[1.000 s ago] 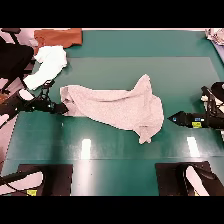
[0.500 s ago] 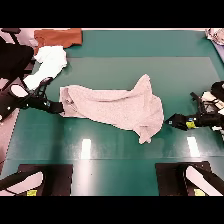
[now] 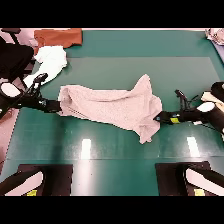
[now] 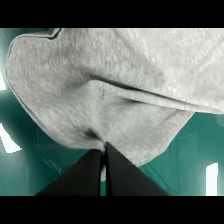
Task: Fold the shirts.
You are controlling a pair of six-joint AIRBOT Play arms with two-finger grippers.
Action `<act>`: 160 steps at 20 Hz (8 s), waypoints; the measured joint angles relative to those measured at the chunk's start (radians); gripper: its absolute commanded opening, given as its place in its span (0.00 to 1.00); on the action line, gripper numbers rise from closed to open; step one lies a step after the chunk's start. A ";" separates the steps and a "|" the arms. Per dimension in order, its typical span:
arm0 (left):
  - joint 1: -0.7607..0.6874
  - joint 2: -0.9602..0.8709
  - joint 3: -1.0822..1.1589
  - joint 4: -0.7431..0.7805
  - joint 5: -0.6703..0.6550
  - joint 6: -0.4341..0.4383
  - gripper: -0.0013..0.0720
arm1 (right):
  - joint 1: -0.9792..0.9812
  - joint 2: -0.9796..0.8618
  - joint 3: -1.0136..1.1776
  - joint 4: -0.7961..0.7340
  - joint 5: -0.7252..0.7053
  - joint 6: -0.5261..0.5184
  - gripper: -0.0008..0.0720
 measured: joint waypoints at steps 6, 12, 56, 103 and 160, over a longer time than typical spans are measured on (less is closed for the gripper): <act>0.000 0.016 0.002 -0.024 -0.036 -0.033 0.04 | 0.116 -0.019 0.128 -0.008 -0.049 -0.016 0.03; 0.000 0.146 0.082 -0.039 -0.075 -0.120 0.04 | 0.006 0.204 0.313 -0.064 0.114 0.020 0.03; -0.051 -0.469 0.495 0.032 0.354 -0.322 0.04 | -0.008 -0.575 1.188 -0.170 0.304 0.282 0.03; 0.080 -0.026 -0.118 0.028 -0.042 -0.173 1.00 | -0.340 0.321 0.055 -0.065 0.435 0.196 0.87; 0.122 -0.041 0.088 -0.404 0.231 -0.202 0.04 | -0.151 0.144 0.442 -0.058 0.237 0.206 0.03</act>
